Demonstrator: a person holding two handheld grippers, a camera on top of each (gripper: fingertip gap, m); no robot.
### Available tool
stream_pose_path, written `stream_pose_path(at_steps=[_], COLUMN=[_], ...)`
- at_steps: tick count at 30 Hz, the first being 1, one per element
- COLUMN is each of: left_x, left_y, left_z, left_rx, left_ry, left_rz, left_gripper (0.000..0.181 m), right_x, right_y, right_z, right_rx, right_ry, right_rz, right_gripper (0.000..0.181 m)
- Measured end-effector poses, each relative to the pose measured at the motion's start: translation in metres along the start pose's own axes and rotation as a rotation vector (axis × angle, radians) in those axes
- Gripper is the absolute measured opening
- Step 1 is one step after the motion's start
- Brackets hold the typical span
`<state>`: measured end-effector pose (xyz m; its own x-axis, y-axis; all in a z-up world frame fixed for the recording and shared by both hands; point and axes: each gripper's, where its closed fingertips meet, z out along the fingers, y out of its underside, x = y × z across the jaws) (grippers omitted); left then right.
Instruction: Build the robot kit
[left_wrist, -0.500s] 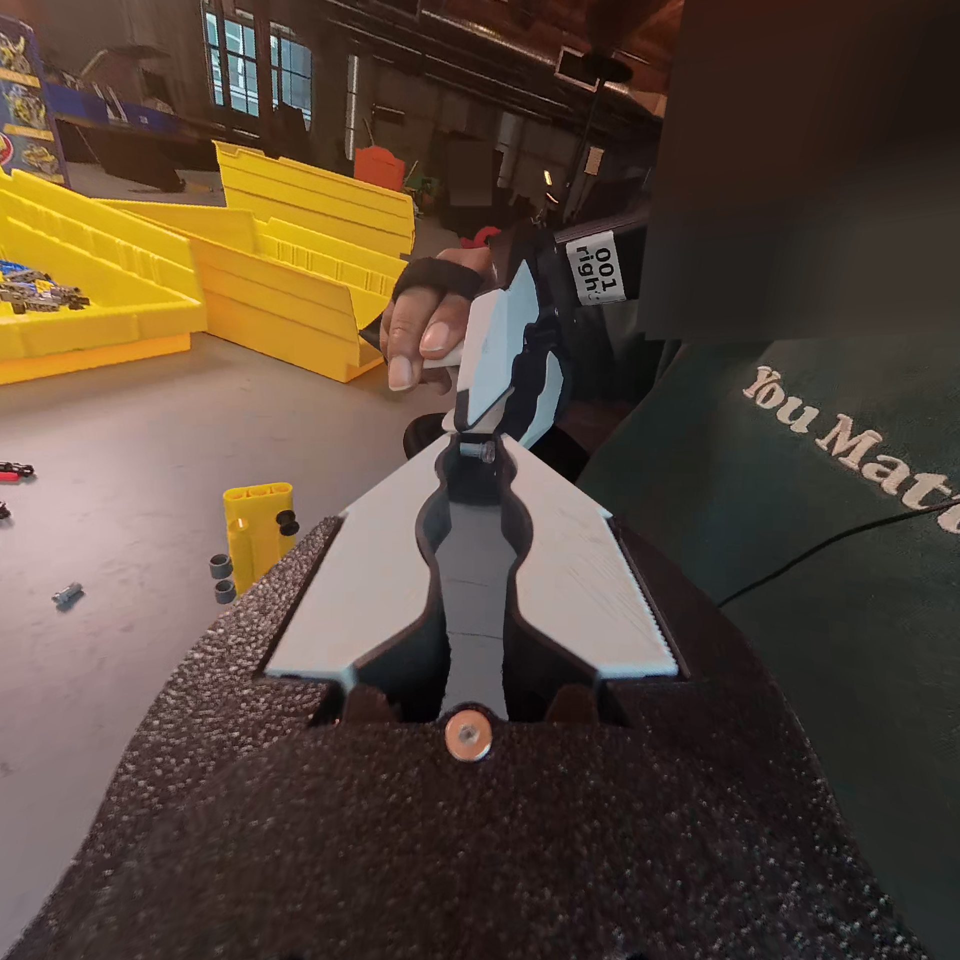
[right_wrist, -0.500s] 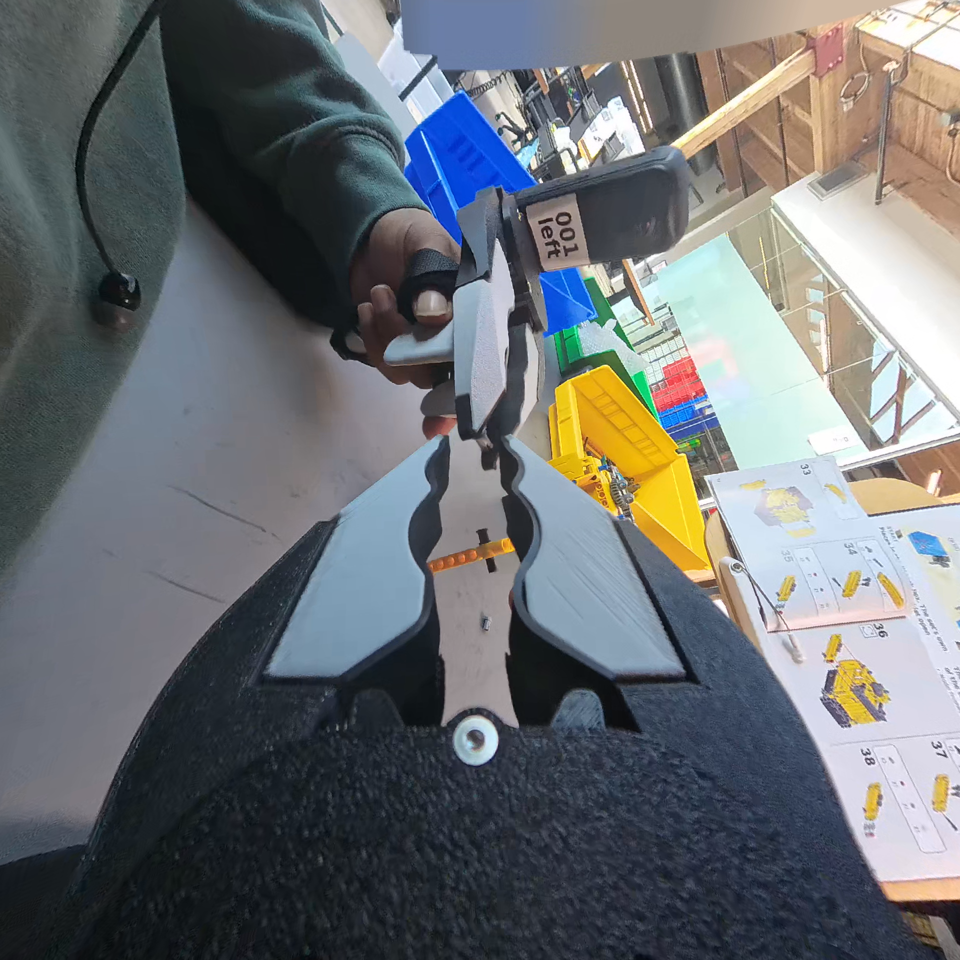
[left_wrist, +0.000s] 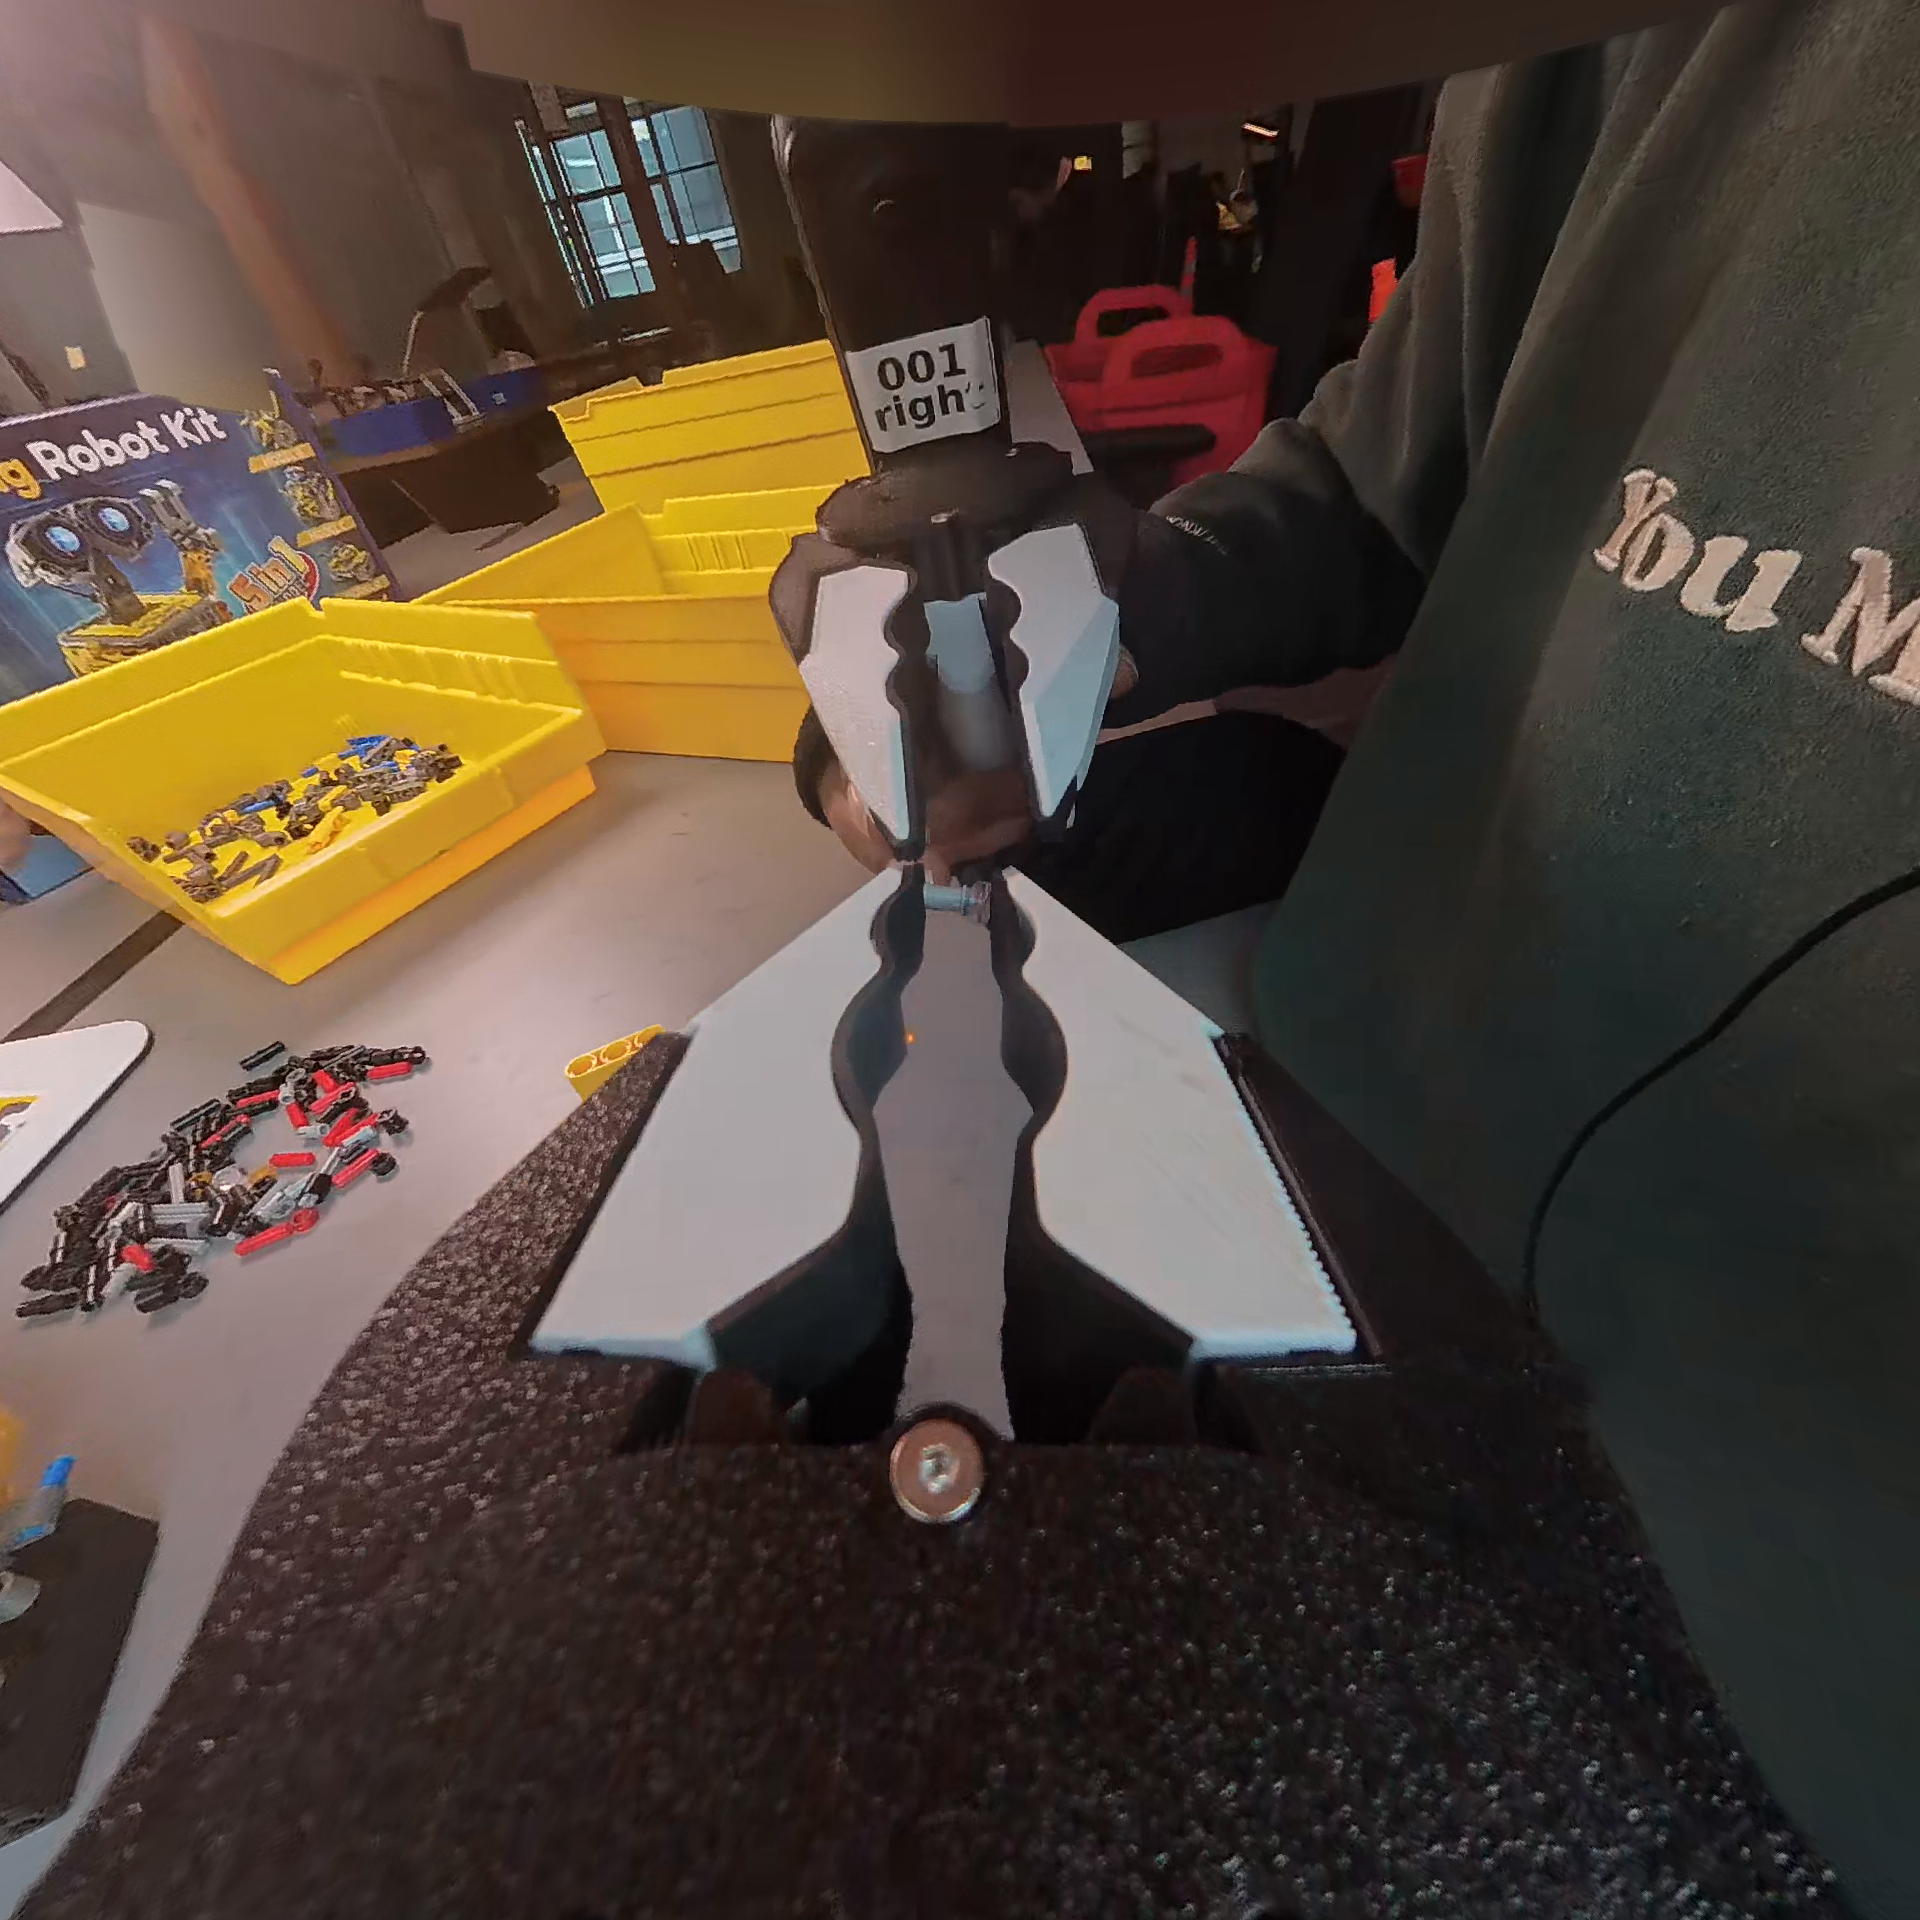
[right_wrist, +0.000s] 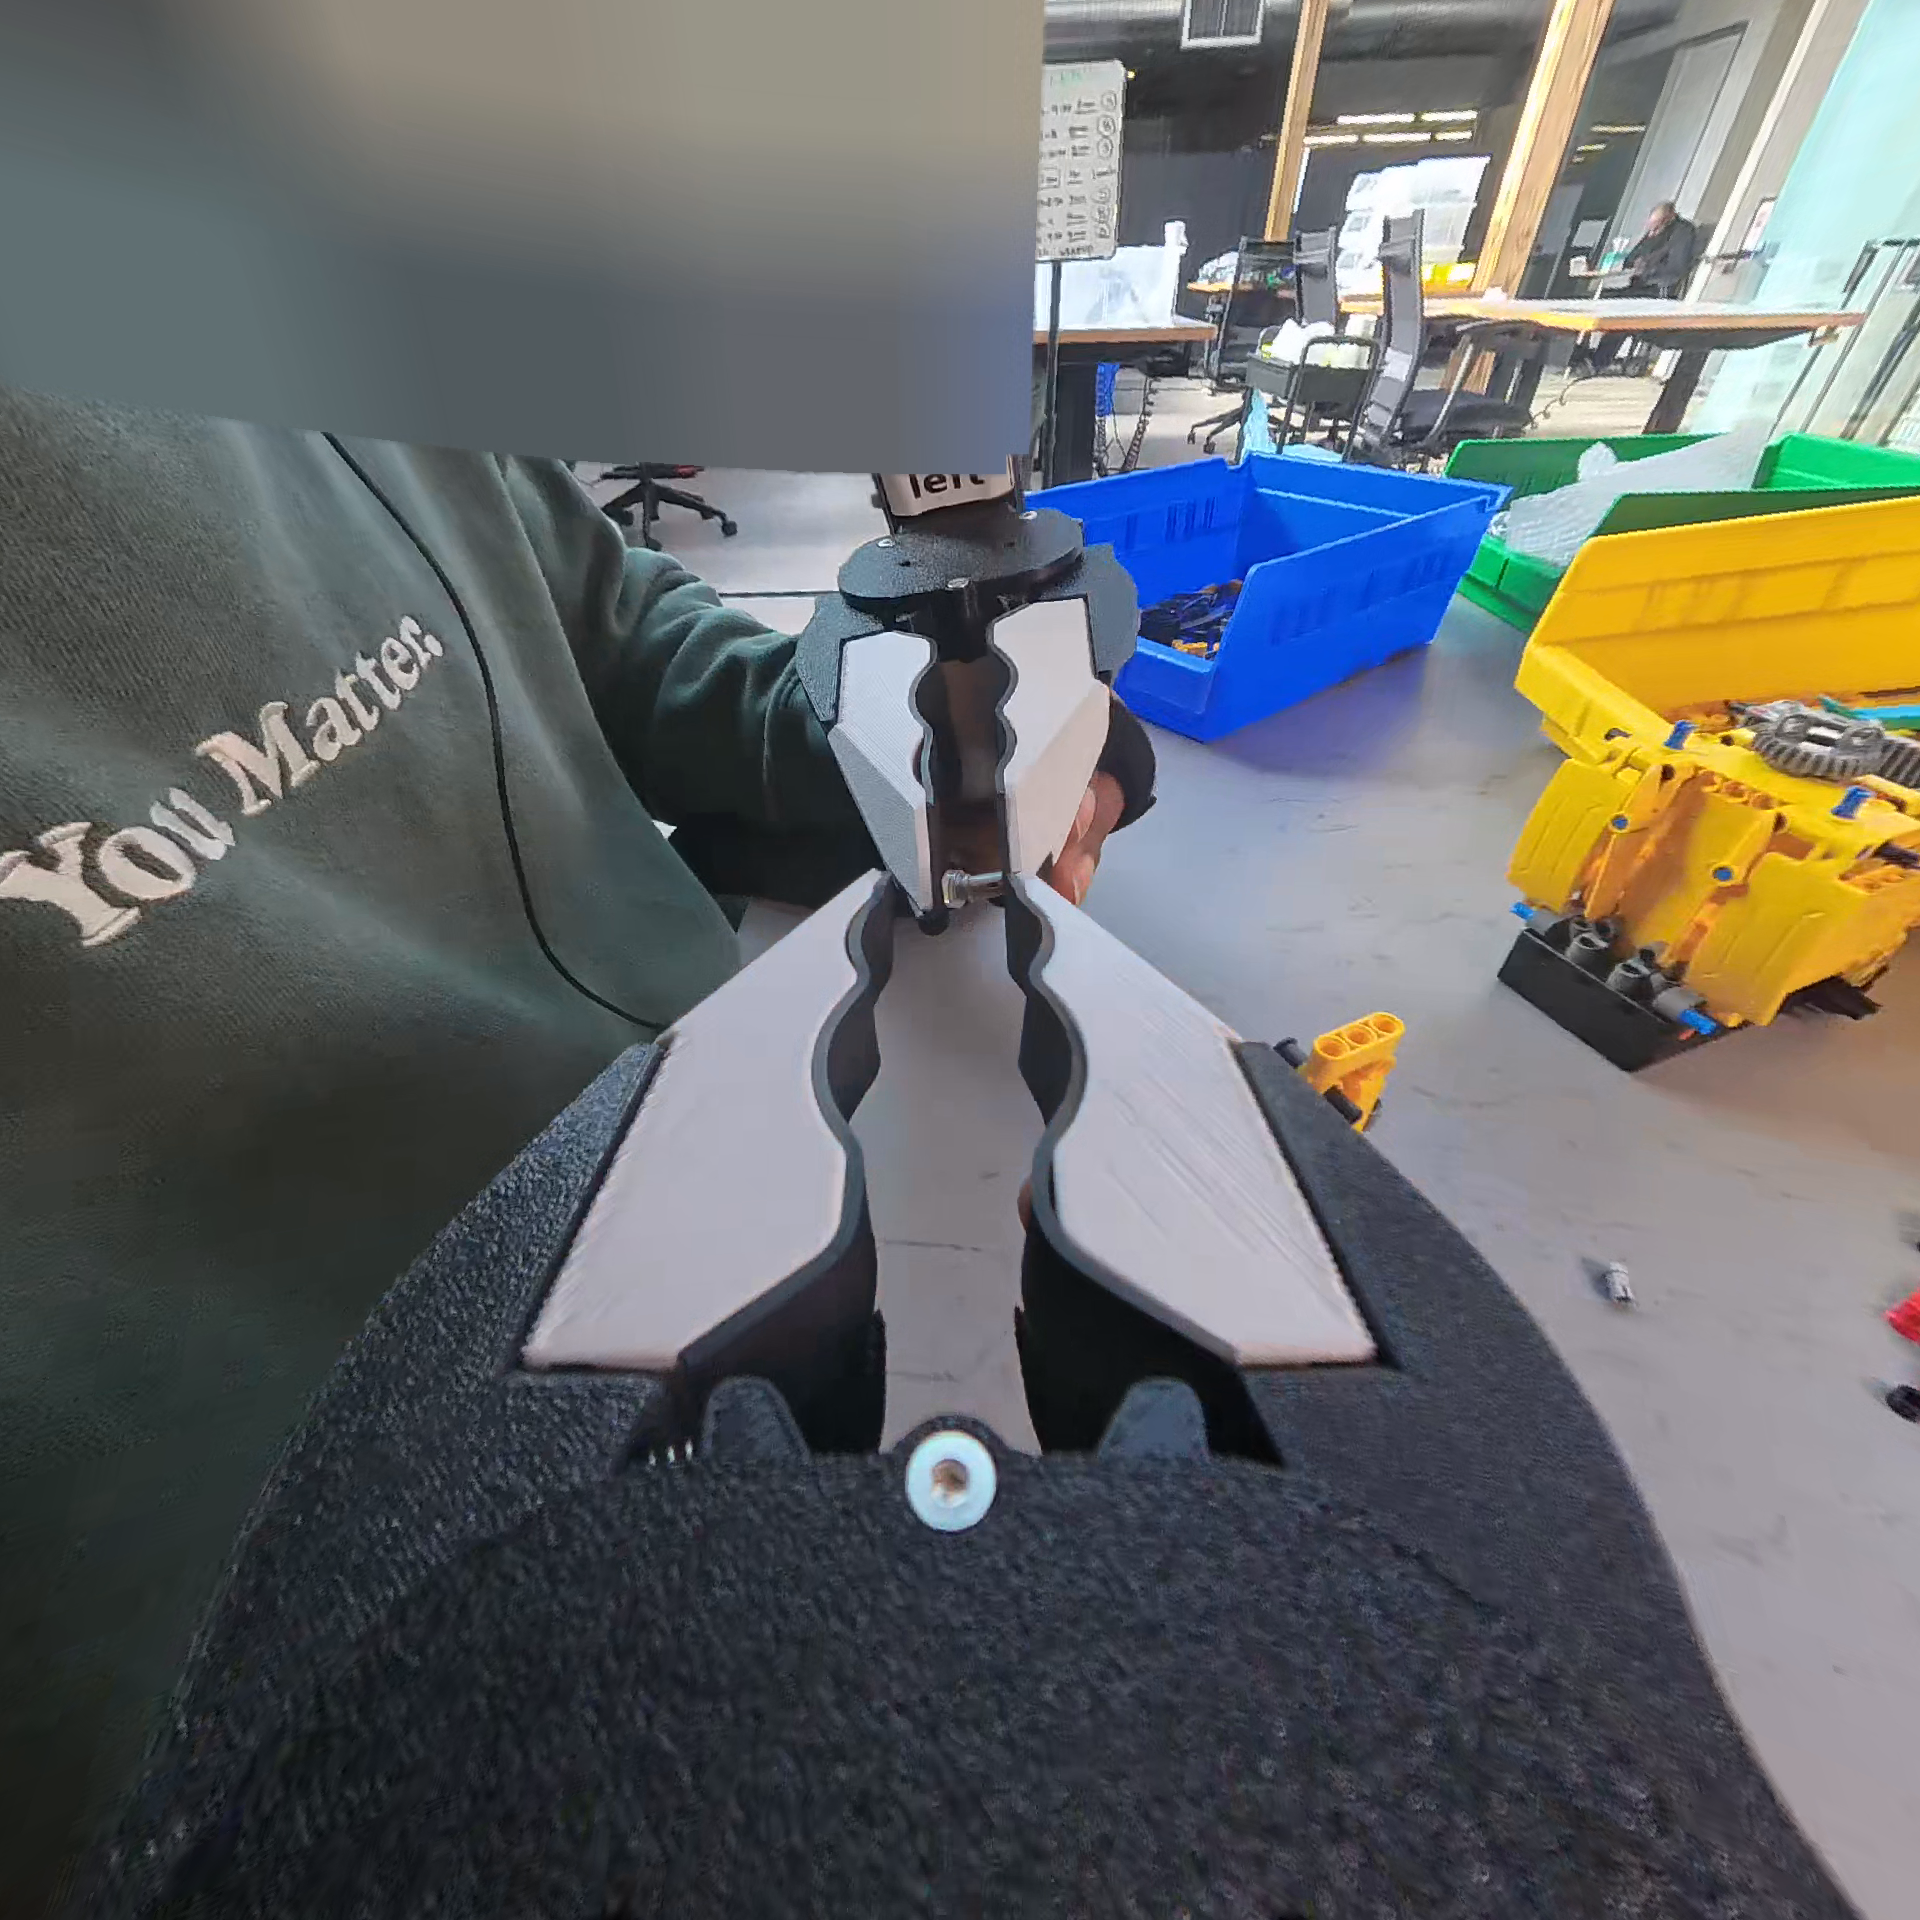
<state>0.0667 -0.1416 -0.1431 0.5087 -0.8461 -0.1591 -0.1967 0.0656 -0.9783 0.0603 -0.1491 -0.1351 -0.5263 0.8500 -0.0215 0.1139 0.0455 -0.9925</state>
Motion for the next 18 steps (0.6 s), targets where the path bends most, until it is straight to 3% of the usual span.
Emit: stream_pose_path(at_steps=[10, 18], left_x=[-0.001, -0.005], left_y=[0.003, 0.004], left_z=[-0.001, -0.002], left_rx=[-0.036, -0.038], left_ry=[-0.015, -0.048], left_rz=[0.031, 0.038], left_gripper=[0.012, 0.011], right_x=[-0.002, -0.001], right_y=[0.005, 0.004], right_z=[0.001, 0.008], right_rx=[-0.006, -0.013], right_ry=[-0.075, -0.058], right_rz=[0.179, 0.21], right_gripper=[0.019, 0.017])
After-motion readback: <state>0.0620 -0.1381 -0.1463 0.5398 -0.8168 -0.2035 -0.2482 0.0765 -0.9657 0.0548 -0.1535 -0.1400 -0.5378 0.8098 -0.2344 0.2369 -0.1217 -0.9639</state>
